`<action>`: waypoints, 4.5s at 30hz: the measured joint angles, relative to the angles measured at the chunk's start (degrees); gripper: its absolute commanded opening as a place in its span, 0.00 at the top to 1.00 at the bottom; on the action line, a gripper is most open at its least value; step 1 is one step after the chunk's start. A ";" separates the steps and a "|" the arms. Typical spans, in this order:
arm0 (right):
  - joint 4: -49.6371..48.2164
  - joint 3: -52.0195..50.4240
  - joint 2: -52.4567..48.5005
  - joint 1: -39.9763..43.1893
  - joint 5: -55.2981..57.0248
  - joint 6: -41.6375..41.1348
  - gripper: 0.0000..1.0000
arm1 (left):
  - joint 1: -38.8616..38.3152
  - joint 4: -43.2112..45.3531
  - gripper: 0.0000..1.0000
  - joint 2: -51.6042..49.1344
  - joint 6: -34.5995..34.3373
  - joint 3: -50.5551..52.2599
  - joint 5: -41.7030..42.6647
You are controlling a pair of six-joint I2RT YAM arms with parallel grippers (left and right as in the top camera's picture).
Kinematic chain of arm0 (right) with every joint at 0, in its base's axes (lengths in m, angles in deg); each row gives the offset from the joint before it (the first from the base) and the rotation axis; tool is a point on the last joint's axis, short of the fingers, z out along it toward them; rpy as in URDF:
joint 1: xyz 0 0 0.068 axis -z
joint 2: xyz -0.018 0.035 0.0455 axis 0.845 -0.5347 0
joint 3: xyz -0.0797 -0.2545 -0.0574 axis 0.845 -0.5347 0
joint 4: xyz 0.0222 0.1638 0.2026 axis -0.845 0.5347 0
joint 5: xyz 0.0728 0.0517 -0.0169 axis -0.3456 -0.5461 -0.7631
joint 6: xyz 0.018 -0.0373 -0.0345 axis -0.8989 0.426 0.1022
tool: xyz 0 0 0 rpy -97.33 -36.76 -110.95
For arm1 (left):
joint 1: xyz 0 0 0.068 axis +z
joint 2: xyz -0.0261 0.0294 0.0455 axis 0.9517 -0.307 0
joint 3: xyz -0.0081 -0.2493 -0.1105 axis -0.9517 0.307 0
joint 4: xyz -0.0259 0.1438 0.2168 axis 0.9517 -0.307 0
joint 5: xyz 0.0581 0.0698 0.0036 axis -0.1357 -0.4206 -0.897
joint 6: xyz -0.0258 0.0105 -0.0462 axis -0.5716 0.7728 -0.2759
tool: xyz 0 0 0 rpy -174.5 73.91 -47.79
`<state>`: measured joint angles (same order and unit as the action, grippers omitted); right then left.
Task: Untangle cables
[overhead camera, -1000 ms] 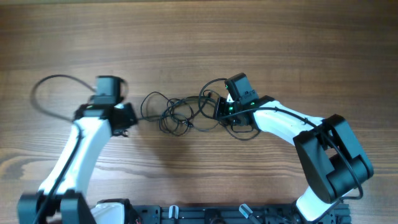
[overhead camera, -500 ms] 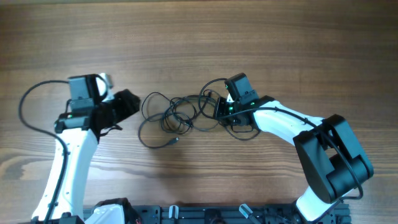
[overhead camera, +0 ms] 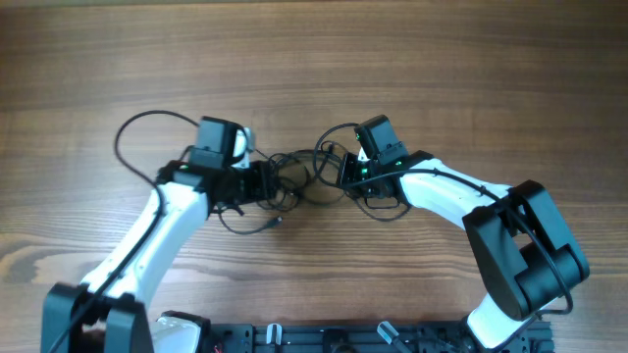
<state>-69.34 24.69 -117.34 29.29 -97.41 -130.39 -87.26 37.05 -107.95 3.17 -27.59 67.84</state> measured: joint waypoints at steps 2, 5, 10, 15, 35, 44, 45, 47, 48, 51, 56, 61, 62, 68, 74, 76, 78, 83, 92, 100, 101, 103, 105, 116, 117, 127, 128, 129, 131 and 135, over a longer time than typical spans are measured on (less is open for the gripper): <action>0.00 0.00 0.00 0.04 -0.02 0.00 0.95 | -2.36 0.44 0.37 -2.10 0.90 0.00 -0.59; 0.00 0.00 0.00 0.04 -0.02 0.00 0.95 | -5.31 1.25 0.36 -4.66 2.56 0.00 -1.25; 0.00 0.00 0.00 0.04 -0.02 0.00 0.95 | -10.01 2.97 0.36 -7.98 5.14 0.00 -5.16; 0.00 0.00 0.00 0.04 -0.02 0.00 0.95 | -13.46 4.85 0.46 -9.84 5.95 0.00 -10.93; 0.00 0.00 0.00 0.07 -0.02 0.00 0.95 | -5.70 -3.10 0.96 2.95 6.78 -7.45 -10.51; 0.13 0.00 0.00 0.09 -0.44 0.00 0.95 | 18.12 -3.15 0.95 16.22 6.73 -9.97 8.13; 0.13 0.00 0.00 0.07 -0.48 0.00 0.95 | 20.39 -3.21 0.95 16.57 6.75 -9.97 10.16; 0.13 0.00 0.00 0.04 -0.61 0.00 0.95 | 25.46 -3.28 0.94 17.14 6.73 -9.97 14.69; 0.13 0.00 0.00 0.04 -0.63 0.00 0.95 | 27.45 -3.15 0.93 17.27 6.73 -9.97 16.31; 0.15 0.00 0.02 0.04 -0.61 -0.02 0.95 | 33.88 -2.62 0.87 17.35 6.73 -9.97 20.65; 0.17 0.00 0.00 0.09 -0.59 -0.02 0.95 | 41.59 -1.42 0.66 17.68 6.86 -9.97 22.91; 0.17 0.00 0.00 0.09 -0.59 -0.02 0.95 | 44.78 -1.38 0.62 17.70 6.58 -9.97 23.58; 0.17 0.00 0.00 0.09 -0.59 -0.02 0.95 | 44.65 -1.44 0.59 17.70 6.58 -9.97 23.74; 0.17 0.00 0.00 0.09 -0.59 -0.02 0.95 | 38.77 -2.45 0.43 17.68 6.56 -9.97 23.98; 0.17 0.00 0.00 0.09 -0.59 -0.02 0.95 | 26.80 -3.45 0.43 14.34 6.60 -10.03 21.86; 0.17 0.00 0.00 0.11 -0.59 -0.02 0.95 | 21.84 -3.89 0.43 11.23 6.56 -10.05 19.28; 0.17 0.00 0.00 0.11 -0.61 -0.02 0.95 | 17.70 -3.89 0.45 8.17 6.58 -10.05 17.49; 0.17 0.00 0.00 0.11 -0.59 -0.02 0.95 | 8.13 -3.21 0.50 -0.39 6.38 -10.05 14.73; 0.17 0.00 0.00 0.11 -0.59 -0.02 0.95 | -0.13 -0.72 0.48 -13.11 -5.03 -10.05 11.78; 0.17 0.00 0.00 0.11 -0.59 -0.02 0.95 | -3.82 1.20 0.45 -16.87 -11.54 -10.05 11.15; 0.17 0.00 0.00 0.11 -0.59 -0.02 0.95 | -4.07 1.55 0.45 -16.94 -11.98 -10.05 11.13; 0.17 0.00 0.00 0.11 -0.59 -0.02 0.95 | -4.39 2.32 0.46 -17.05 -13.14 -10.05 10.93; 0.17 0.00 0.00 0.11 -0.59 -0.02 0.95 | -4.44 2.75 0.47 -17.09 -14.29 -10.05 10.56; 0.17 0.00 0.00 0.11 -0.59 -0.02 0.95 | -4.48 3.96 0.47 -17.11 -17.62 -10.05 7.93; 0.17 0.00 0.00 0.11 -0.59 -0.02 0.95 | -4.57 4.15 0.47 -17.11 -17.81 -10.05 7.82; 0.17 0.00 0.00 0.11 -0.59 -0.02 0.95 | -6.67 5.18 0.48 -17.11 -19.32 -10.05 5.57; 0.17 0.00 0.00 0.11 -0.59 -0.02 0.95 | -6.86 5.20 0.48 -17.11 -19.45 -10.05 5.51; 0.17 0.00 0.00 0.11 -0.59 -0.02 0.95 | -7.28 5.18 0.47 -17.11 -19.47 -10.05 4.96; 0.17 0.00 0.00 0.11 -0.59 -0.02 0.95 | -7.93 5.18 0.48 -17.11 -19.50 -10.05 3.93; 0.17 0.00 0.00 0.11 -0.59 -0.02 0.95 | -9.62 5.18 0.48 -17.11 -19.69 -10.05 1.60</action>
<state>-69.17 24.69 -117.34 29.40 -98.00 -130.41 -96.88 42.23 -125.06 -16.52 -37.64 69.44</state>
